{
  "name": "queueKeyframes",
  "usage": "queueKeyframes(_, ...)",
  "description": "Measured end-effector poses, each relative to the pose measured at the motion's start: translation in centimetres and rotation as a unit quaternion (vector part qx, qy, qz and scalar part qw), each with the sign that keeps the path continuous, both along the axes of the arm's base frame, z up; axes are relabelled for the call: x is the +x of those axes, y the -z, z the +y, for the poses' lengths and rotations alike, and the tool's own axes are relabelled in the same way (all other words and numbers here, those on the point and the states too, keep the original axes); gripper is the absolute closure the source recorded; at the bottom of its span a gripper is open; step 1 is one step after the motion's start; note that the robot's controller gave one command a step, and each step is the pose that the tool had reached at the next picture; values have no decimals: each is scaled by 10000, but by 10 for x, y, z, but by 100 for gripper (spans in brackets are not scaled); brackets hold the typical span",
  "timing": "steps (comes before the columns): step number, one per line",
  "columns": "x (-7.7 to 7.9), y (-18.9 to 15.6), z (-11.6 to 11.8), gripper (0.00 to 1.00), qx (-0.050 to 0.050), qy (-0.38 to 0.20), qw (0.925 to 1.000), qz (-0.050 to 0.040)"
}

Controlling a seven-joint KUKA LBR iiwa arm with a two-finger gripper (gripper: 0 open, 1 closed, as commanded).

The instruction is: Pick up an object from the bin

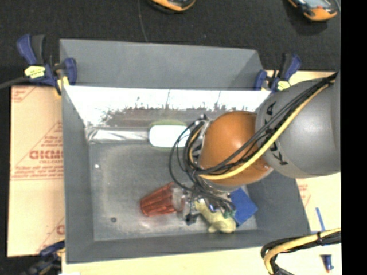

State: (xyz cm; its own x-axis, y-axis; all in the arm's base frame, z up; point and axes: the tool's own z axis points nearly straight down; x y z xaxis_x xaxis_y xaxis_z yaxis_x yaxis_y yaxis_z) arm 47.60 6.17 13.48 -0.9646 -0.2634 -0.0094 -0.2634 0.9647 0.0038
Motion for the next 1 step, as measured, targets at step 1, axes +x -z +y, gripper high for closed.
queueKeyframes(1,-3,-72,0,100,3,50,10000,-9)
